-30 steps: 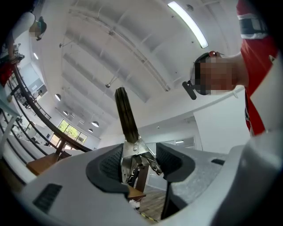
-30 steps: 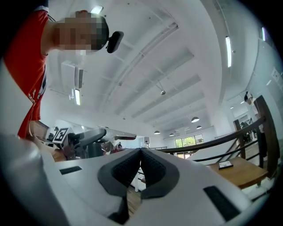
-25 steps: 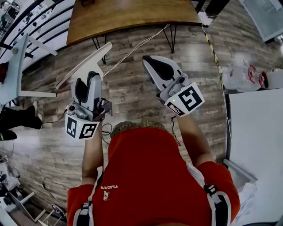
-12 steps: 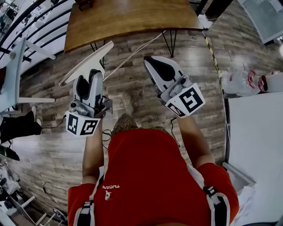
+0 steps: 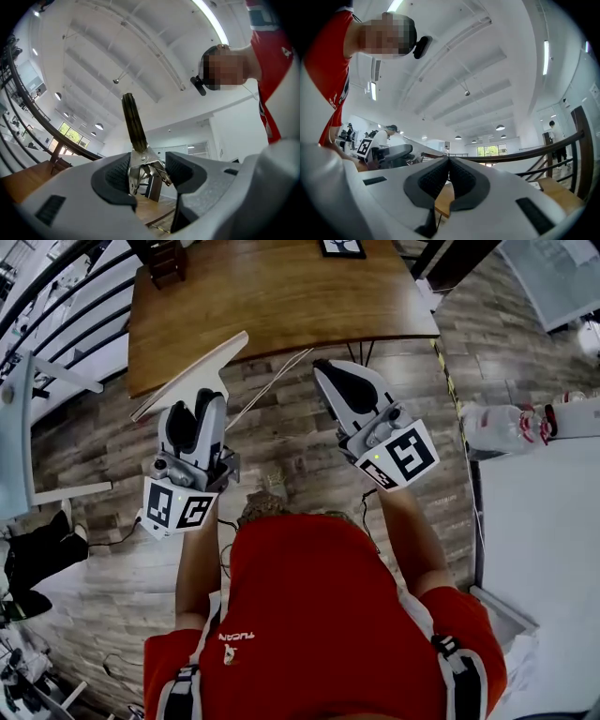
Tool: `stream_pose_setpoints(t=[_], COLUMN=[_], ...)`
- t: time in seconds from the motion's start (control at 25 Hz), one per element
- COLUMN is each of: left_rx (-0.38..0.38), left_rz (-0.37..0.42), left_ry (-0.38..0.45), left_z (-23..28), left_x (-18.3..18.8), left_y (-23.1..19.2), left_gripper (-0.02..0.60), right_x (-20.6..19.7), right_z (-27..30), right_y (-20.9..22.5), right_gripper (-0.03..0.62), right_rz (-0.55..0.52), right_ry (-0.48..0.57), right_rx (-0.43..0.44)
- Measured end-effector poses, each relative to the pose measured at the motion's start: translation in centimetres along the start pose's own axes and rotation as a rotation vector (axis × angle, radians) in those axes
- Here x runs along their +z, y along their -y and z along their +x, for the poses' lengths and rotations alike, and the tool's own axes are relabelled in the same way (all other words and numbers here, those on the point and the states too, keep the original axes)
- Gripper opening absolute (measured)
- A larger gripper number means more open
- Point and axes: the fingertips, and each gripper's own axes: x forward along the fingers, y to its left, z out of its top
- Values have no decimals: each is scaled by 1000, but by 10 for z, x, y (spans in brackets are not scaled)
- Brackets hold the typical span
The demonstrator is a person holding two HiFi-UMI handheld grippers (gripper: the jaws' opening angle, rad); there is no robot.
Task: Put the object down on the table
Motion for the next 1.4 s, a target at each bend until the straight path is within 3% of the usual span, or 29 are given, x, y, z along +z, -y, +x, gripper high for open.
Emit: stream_pose_setpoints(t=[0.4, 0.72, 1.12, 1.4], left_rx=[-74, -87, -18, 49], left_rz=[-17, -68, -98, -70], left_ry=[-73, -138, -211, -249], left_z=[68, 105, 153, 195], left_x=[-20, -54, -104, -139], left_y=[-108, -144, -169, -178], left_gripper=[222, 222, 222, 222], right_x=[-30, -49, -71, -81], right_z=[106, 129, 156, 165], right_y=[61, 103, 170, 226], right_gripper=[25, 25, 25, 25], right_rz=[17, 11, -2, -14], right_ry=[-21, -67, -79, -79], right_rx=[-85, -129, -60, 2])
